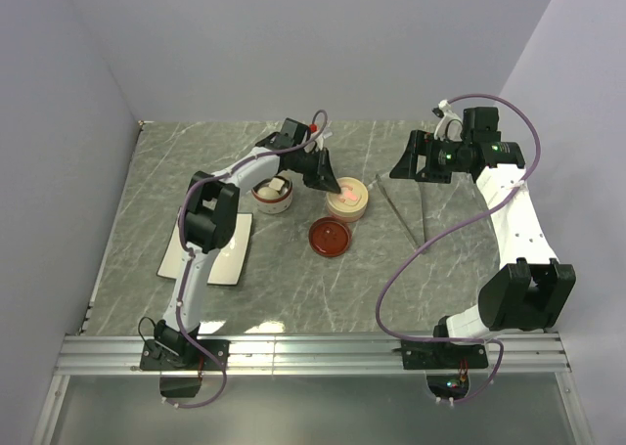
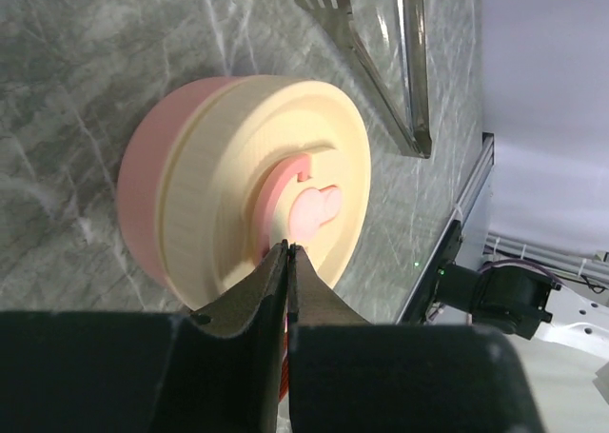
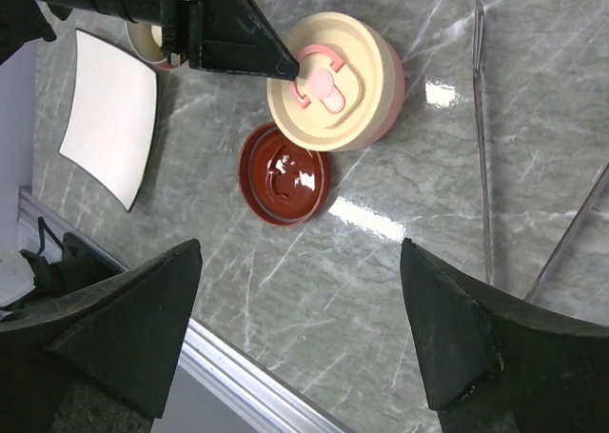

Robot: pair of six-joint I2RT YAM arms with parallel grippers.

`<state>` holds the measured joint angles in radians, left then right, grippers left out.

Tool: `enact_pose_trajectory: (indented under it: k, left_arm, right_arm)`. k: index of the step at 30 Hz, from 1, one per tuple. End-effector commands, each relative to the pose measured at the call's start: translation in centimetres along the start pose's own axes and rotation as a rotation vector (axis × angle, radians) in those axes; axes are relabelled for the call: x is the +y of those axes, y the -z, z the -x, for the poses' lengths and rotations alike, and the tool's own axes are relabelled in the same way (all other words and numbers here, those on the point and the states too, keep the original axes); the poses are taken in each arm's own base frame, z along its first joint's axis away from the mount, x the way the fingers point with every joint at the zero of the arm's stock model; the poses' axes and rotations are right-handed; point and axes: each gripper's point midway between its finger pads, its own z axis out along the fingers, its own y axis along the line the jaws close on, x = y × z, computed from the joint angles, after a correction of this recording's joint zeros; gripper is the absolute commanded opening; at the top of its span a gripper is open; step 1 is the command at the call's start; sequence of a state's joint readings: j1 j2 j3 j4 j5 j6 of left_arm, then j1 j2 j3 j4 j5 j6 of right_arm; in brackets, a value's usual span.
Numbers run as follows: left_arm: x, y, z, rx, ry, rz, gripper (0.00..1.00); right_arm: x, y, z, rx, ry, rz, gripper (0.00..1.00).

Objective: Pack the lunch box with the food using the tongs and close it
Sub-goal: Put the lid back on the lunch box, then pick up the lid of the lunch box with the right arm

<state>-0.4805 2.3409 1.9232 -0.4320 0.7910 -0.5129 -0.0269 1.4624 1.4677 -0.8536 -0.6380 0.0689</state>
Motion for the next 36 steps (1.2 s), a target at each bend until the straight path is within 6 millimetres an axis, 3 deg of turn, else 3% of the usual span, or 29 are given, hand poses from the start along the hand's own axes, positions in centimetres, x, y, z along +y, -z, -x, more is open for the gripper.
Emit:
enact_pose_trajectory:
  k: [1,4,7,8,12,14,15,16,17,18,20,21,25,27,28,29,30,31,32,34,35,36]
  left_arm:
    - [0.1,0.3,1.0,-0.026,-0.033,0.019,0.09]
    - [-0.5,0.6,0.9,-0.017,-0.059,-0.001,0.12]
    - [-3.9,2.6,2.7,-0.067,-0.151,-0.041,0.18]
    - [-6.3,4.1,3.8,-0.107,-0.211,-0.062,0.20]
    - [-11.6,8.2,5.9,-0.213,-0.354,-0.080,0.32]
    - [-12.3,9.6,5.9,-0.247,-0.403,-0.063,0.35]
    - [-13.9,11.4,6.2,-0.295,-0.437,-0.052,0.37]
    - [-14.0,12.2,6.1,-0.312,-0.441,-0.047,0.38]
    - [-13.7,12.5,5.7,-0.318,-0.441,-0.046,0.39]
    - [-14.9,14.0,5.5,-0.345,-0.458,-0.053,0.40]
    - [-14.9,15.3,5.2,-0.360,-0.463,-0.048,0.41]
    - [-15.7,16.5,4.9,-0.378,-0.482,-0.044,0.42]
    - [-15.6,20.3,4.6,-0.437,-0.556,0.044,0.47]
    - [-15.9,22.4,3.6,-0.466,-0.564,0.043,0.52]
    - [-14.6,23.1,3.1,-0.463,-0.544,0.048,0.52]
    - [-15.8,24.2,2.0,-0.448,-0.570,-0.010,0.52]
    - [-15.6,24.8,1.4,-0.438,-0.562,-0.021,0.51]
    - [-14.5,25.6,1.0,-0.439,-0.538,-0.016,0.51]
    - [-15.3,26.7,0.2,-0.447,-0.551,-0.043,0.51]
    - [-13.8,28.1,-0.5,-0.472,-0.521,-0.037,0.51]
    - [-14.5,29.2,-1.3,-0.486,-0.539,-0.053,0.51]
    - [-13.9,30.0,-1.4,-0.500,-0.531,-0.041,0.51]
  right_arm:
    - [0.9,1.1,1.1,-0.039,0.040,0.026,0.91]
    - [1.5,1.4,0.9,-0.036,0.057,0.046,0.91]
    - [2.0,2.0,0.7,-0.041,0.089,0.056,0.91]
    - [2.0,2.3,0.6,-0.050,0.121,0.050,0.91]
    - [2.4,2.6,-0.3,-0.039,0.185,0.030,0.91]
    - [3.8,2.3,-1.7,-0.002,0.267,0.048,0.91]
    - [3.6,2.2,-2.0,0.006,0.298,0.013,0.91]
    - [3.6,1.9,-2.6,0.024,0.347,-0.003,0.91]
    - [5.0,1.7,-3.5,0.041,0.411,0.006,0.91]
    - [5.0,1.7,-3.7,0.044,0.448,-0.024,0.91]
    - [4.9,1.4,-4.5,0.058,0.531,-0.077,0.91]
    - [5.9,1.0,-5.3,0.071,0.577,-0.061,0.91]
    - [6.7,-0.3,-7.0,0.110,0.698,-0.095,0.91]
    - [8.1,-1.5,-8.4,0.136,0.765,-0.057,0.91]
    - [8.3,-2.1,-9.3,0.159,0.797,-0.044,0.88]
    - [8.7,-2.8,-9.9,0.177,0.824,-0.032,0.86]
    - [9.9,-3.5,-11.2,0.207,0.879,0.004,0.84]
    - [10.0,-4.6,-12.2,0.250,0.902,0.013,0.81]
    - [10.3,-5.2,-12.6,0.267,0.927,0.011,0.80]
    - [11.2,-7.1,-14.3,0.315,0.995,0.031,0.77]
    - [11.3,-7.8,-14.6,0.326,1.019,0.024,0.76]
    - [11.5,-8.5,-15.0,0.339,1.043,0.027,0.74]
